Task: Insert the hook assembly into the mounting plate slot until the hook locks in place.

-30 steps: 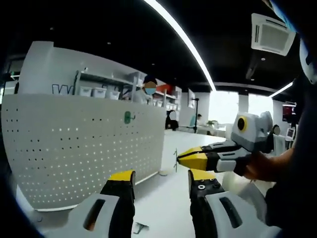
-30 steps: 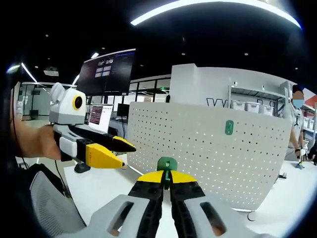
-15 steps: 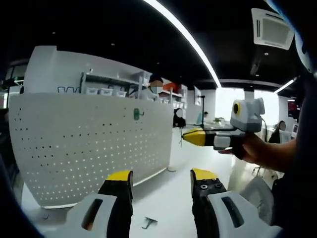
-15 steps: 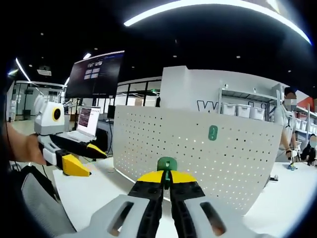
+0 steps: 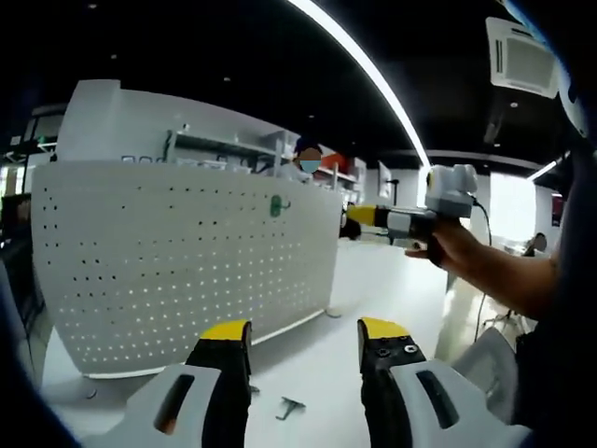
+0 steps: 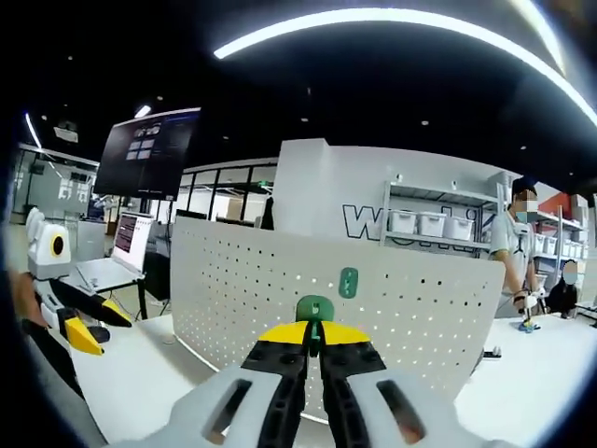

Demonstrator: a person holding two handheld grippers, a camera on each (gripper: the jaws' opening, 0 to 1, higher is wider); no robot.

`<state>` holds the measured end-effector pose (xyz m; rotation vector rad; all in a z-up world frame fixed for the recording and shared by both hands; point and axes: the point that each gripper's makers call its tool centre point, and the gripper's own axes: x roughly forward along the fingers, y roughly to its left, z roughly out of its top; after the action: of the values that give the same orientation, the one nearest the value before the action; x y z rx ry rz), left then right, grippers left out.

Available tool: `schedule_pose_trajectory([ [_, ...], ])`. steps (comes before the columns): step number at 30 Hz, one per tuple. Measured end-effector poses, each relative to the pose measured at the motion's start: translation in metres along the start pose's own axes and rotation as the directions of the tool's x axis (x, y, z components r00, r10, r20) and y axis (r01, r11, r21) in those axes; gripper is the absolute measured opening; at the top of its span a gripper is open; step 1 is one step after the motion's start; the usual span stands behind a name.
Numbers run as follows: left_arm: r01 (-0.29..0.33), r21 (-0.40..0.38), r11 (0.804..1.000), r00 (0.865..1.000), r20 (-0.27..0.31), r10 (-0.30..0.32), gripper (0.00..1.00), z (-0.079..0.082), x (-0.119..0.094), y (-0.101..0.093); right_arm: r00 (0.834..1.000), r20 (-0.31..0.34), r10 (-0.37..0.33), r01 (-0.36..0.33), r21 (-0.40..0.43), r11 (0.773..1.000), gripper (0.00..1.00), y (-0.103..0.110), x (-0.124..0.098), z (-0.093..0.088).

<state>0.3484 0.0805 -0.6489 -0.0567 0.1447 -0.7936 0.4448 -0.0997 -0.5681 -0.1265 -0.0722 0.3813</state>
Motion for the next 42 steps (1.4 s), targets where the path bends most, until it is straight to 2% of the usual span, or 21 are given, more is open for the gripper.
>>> schedule_pose_trajectory([
  [15, -0.038, -0.017, 0.999, 0.999, -0.012, 0.038, 0.45, -0.005, -0.004, 0.009, 0.996, 0.036, -0.083, 0.082, 0.014, 0.997, 0.02, -0.043, 0.035, 0.007],
  [22, -0.05, -0.022, 0.998, 0.999, -0.019, 0.05, 0.44, -0.007, -0.004, 0.012, 0.993, 0.054, -0.109, 0.109, -0.001, 0.994, 0.02, -0.056, 0.056, 0.012],
  [30, -0.065, -0.029, 0.997, 0.997, -0.032, 0.064, 0.43, -0.011, -0.006, 0.016, 0.991, 0.064, -0.122, 0.123, -0.012, 0.992, 0.02, -0.063, 0.08, 0.01],
  [34, -0.069, -0.031, 0.997, 0.997, -0.037, 0.068, 0.43, -0.013, -0.006, 0.017, 0.989, 0.052, -0.135, 0.136, -0.012, 0.991, 0.02, -0.07, 0.091, 0.002],
  [42, -0.08, -0.045, 0.996, 0.996, -0.039, 0.078, 0.42, -0.013, -0.006, 0.021, 0.988, 0.04, -0.15, 0.149, 0.019, 0.989, 0.02, -0.079, 0.101, -0.008],
])
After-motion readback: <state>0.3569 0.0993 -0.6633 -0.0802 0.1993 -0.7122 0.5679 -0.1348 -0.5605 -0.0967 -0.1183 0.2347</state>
